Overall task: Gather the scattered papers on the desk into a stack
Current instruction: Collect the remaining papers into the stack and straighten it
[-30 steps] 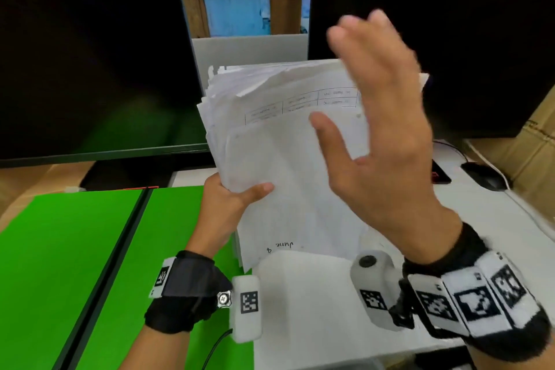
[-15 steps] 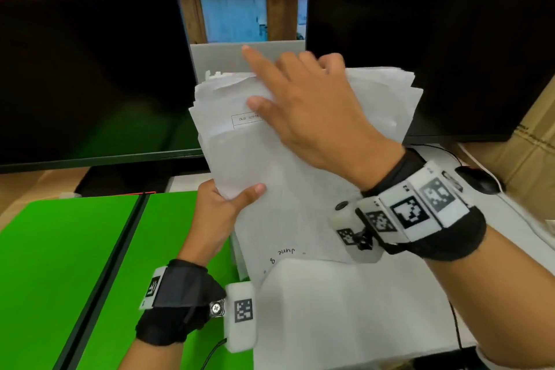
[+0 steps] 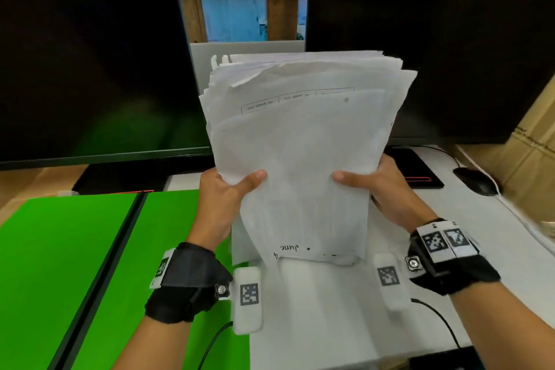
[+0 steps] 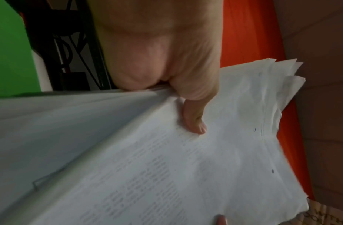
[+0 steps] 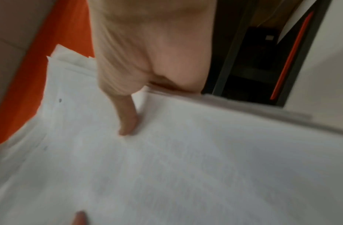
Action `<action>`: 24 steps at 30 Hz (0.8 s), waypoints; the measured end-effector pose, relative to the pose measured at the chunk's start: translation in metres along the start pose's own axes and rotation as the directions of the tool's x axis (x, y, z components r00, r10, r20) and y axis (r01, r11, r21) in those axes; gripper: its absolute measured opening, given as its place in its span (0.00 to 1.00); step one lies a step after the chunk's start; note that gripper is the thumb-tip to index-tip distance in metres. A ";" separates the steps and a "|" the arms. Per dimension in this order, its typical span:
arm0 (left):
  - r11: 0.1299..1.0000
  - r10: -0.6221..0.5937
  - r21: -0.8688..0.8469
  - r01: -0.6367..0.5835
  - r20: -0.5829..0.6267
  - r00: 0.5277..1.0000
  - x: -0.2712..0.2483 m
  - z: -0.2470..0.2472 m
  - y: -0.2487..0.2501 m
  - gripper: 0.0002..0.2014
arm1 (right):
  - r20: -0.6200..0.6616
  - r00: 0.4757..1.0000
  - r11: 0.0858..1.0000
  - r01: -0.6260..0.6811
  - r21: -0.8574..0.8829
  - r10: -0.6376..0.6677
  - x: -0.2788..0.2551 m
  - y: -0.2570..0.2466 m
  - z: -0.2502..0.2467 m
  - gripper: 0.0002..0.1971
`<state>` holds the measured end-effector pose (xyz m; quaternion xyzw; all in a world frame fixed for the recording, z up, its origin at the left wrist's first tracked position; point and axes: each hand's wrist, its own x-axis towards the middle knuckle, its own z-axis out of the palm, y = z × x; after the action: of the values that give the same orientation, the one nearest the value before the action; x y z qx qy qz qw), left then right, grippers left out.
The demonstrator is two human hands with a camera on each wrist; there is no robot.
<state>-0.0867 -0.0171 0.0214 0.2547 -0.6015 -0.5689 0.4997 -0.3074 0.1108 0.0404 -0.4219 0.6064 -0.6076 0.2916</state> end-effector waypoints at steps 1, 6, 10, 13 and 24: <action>1.000 0.013 0.011 -0.013 0.006 1.000 -0.001 0.002 0.003 0.13 | -0.051 0.998 0.998 0.025 0.051 -0.022 -0.001 0.002 0.004 0.41; 0.987 0.127 0.095 -0.127 0.003 0.992 -0.004 0.010 0.020 0.14 | -0.341 0.900 0.958 0.287 0.000 -0.270 -0.011 -0.010 0.026 0.17; 0.959 0.133 0.250 -0.134 0.017 0.991 -0.012 0.014 0.006 0.21 | -0.418 0.846 0.943 0.309 -0.122 -0.331 -0.027 0.006 0.045 0.17; 0.937 0.059 0.345 -0.064 0.027 0.998 -0.014 0.006 -0.012 0.23 | -0.318 0.906 0.953 0.224 -0.205 -0.281 -0.036 0.032 0.044 0.19; 0.912 0.111 0.392 -0.118 0.042 0.993 -0.007 -0.007 0.012 0.19 | -0.201 0.924 0.906 0.242 -0.348 -0.324 -0.036 0.008 0.039 0.27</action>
<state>-0.0745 -0.0115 0.0291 0.3089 -0.7221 -0.4086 0.4649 -0.2580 0.1222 0.0234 -0.4658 0.6602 -0.5873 0.0479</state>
